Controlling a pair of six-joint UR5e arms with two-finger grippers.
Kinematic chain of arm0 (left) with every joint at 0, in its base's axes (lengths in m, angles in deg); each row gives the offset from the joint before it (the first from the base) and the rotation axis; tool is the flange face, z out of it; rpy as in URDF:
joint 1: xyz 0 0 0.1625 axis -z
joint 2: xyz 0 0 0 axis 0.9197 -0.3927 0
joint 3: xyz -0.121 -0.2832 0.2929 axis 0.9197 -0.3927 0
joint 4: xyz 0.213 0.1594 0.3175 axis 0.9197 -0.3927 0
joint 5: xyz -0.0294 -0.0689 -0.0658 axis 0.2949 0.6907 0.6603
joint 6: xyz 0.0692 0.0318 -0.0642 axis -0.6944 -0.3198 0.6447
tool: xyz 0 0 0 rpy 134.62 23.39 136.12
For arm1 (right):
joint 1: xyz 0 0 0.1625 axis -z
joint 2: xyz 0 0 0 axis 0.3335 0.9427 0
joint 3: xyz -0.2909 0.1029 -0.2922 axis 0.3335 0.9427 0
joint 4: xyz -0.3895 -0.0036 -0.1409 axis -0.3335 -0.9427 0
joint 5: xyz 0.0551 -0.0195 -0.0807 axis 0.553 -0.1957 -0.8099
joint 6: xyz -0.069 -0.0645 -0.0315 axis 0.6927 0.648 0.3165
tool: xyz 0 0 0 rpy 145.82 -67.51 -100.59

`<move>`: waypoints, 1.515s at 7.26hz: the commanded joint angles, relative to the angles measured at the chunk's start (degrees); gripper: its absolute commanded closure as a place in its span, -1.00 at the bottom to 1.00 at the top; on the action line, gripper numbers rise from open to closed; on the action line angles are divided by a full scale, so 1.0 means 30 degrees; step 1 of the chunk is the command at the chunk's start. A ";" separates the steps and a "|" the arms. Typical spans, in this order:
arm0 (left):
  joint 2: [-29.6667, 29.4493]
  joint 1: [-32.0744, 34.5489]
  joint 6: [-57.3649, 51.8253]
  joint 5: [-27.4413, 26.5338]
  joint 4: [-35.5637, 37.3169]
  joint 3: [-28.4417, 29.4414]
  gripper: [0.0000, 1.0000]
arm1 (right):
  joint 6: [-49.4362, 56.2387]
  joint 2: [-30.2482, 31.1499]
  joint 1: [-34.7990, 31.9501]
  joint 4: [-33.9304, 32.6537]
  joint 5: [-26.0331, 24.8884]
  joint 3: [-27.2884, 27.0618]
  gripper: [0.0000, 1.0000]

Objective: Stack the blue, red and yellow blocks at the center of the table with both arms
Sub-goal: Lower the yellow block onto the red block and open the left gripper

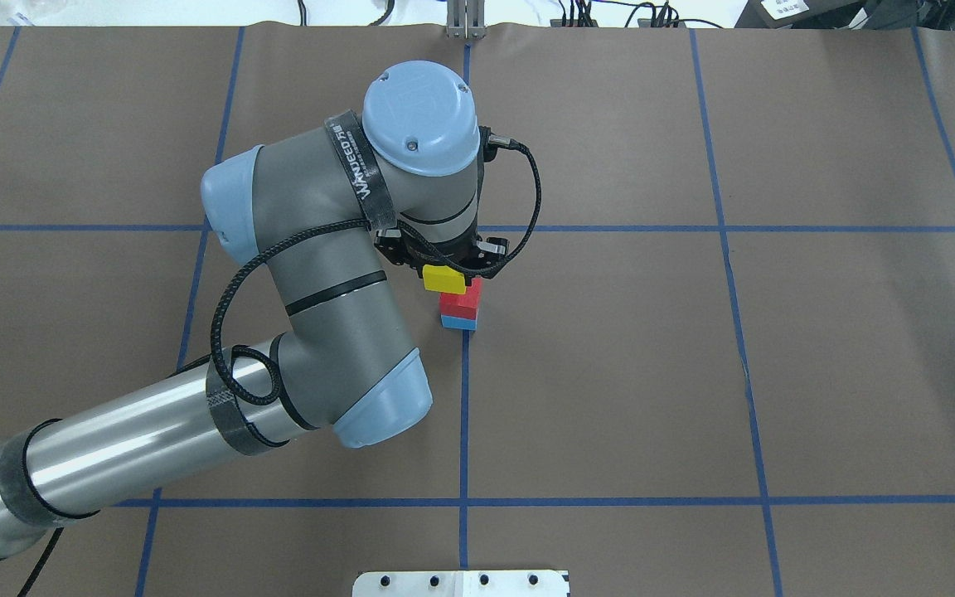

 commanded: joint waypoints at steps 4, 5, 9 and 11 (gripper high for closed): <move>-0.0287 -0.0183 -0.0365 -0.0013 -0.1114 0.1381 0.57 | -0.0029 -0.0152 0.0000 0.0000 0.0001 0.0031 -1.00; -0.0258 -0.0241 -0.0336 -0.0013 -0.1116 0.1382 0.50 | -0.0029 -0.0152 0.0000 -0.0029 0.0001 0.0031 -0.99; -0.0287 -0.0476 -0.0306 -0.0013 -0.1145 0.1382 0.28 | -0.0029 -0.0182 0.0000 -0.0029 0.0001 0.0031 -1.00; -0.0258 -0.0476 -0.0365 -0.0013 -0.1145 0.1382 0.26 | -0.0058 -0.0182 0.0000 -0.0058 0.0001 0.0060 -0.99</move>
